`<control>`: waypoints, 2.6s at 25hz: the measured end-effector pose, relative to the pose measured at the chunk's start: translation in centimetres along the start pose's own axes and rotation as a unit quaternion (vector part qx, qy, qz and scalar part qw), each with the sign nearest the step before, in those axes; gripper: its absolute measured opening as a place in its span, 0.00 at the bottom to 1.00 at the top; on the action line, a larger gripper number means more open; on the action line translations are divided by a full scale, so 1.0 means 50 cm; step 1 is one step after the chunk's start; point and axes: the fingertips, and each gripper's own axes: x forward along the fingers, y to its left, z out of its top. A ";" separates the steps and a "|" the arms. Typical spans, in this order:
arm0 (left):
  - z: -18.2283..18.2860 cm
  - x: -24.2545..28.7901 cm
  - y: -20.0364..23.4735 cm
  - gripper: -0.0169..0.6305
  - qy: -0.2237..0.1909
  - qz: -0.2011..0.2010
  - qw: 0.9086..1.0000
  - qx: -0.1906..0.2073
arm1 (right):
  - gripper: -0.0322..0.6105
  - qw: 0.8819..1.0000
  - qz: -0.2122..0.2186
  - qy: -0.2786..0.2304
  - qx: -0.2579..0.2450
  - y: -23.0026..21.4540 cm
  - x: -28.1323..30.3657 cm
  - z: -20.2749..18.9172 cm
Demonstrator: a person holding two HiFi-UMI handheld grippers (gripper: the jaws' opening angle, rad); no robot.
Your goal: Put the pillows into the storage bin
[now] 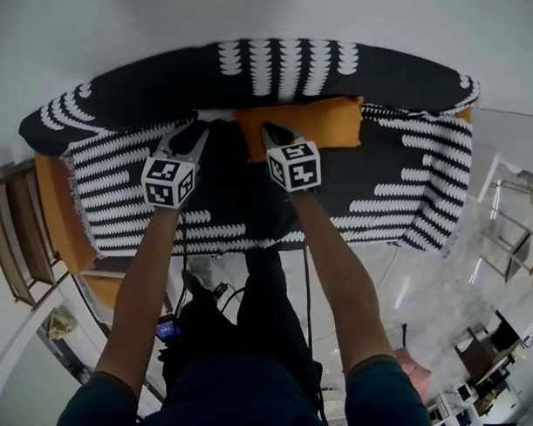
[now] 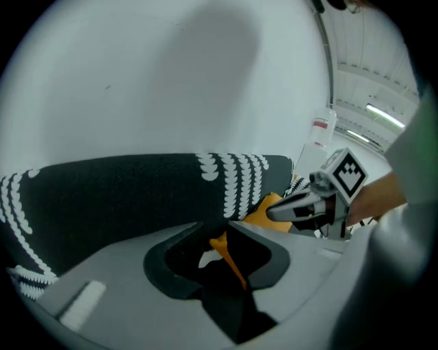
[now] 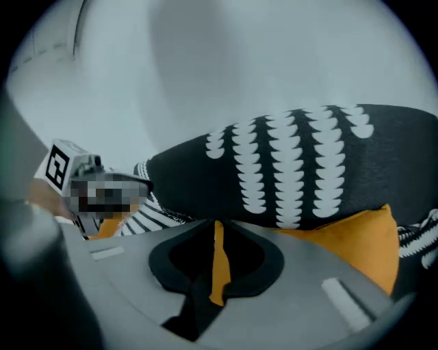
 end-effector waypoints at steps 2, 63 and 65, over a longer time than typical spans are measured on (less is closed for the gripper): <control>-0.038 0.018 0.010 0.19 0.012 0.004 1.000 -0.021 | 0.16 1.000 0.013 -0.006 0.000 -0.006 0.000 0.019; -0.525 -1.143 0.412 0.11 -0.156 0.235 0.893 -0.349 | 0.27 0.955 0.221 0.143 -0.132 1.011 0.036 -0.014; -0.598 -1.243 0.418 0.11 -0.164 0.260 0.880 -0.363 | 0.27 0.947 0.239 0.157 -0.147 1.116 0.046 -0.062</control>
